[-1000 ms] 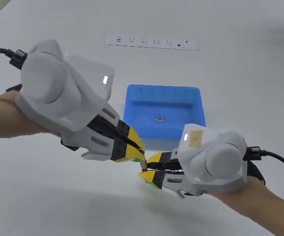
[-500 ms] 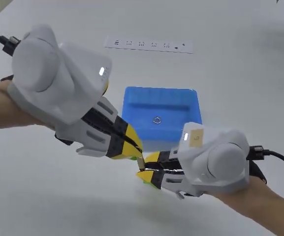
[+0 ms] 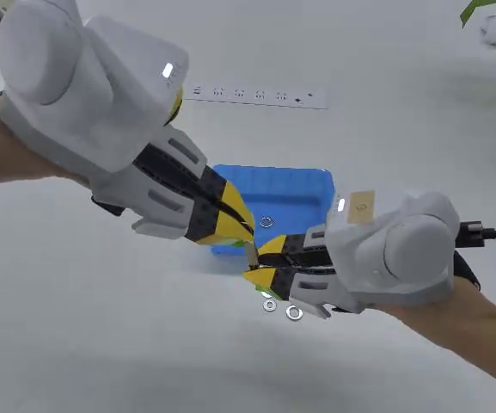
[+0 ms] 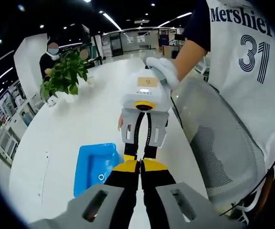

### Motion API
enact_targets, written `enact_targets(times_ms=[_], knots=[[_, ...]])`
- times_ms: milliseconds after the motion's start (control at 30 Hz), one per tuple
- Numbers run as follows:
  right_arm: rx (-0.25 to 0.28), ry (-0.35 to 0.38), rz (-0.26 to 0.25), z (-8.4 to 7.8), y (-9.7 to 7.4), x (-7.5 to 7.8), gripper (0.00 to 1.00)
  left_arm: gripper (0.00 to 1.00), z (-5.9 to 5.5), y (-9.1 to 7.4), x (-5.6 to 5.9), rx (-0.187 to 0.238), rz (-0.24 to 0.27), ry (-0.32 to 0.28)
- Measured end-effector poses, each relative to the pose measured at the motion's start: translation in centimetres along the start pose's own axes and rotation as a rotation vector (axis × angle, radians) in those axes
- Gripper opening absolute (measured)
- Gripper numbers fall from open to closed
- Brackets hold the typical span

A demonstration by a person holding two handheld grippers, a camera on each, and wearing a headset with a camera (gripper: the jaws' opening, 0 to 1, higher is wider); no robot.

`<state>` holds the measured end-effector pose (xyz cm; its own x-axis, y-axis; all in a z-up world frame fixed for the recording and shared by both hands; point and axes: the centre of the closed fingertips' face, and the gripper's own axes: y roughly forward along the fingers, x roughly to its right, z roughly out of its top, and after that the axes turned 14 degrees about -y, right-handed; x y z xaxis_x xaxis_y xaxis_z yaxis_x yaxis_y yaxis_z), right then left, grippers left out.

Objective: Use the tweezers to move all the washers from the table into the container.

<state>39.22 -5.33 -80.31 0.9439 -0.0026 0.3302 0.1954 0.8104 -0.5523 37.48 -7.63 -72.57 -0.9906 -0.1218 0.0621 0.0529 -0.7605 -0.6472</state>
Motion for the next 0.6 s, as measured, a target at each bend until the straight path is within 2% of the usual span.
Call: enact_targets(times_ms=[233,433,600], knots=[[0.006,-0.031,-0.039,0.6,-0.6,2.4,0.10,0.05,1.4,-0.6,-1.4,0.010,0.041,0.048],[0.002,-0.061,-0.047,0.5,-0.7,4.0,0.10,0.05,2.0,-0.7,-2.6,0.004,0.047,0.074],[-0.007,-0.061,-0.061,-0.1,-0.3,5.6,0.10,0.05,2.2,-0.5,-4.3,0.001,0.050,0.080]])
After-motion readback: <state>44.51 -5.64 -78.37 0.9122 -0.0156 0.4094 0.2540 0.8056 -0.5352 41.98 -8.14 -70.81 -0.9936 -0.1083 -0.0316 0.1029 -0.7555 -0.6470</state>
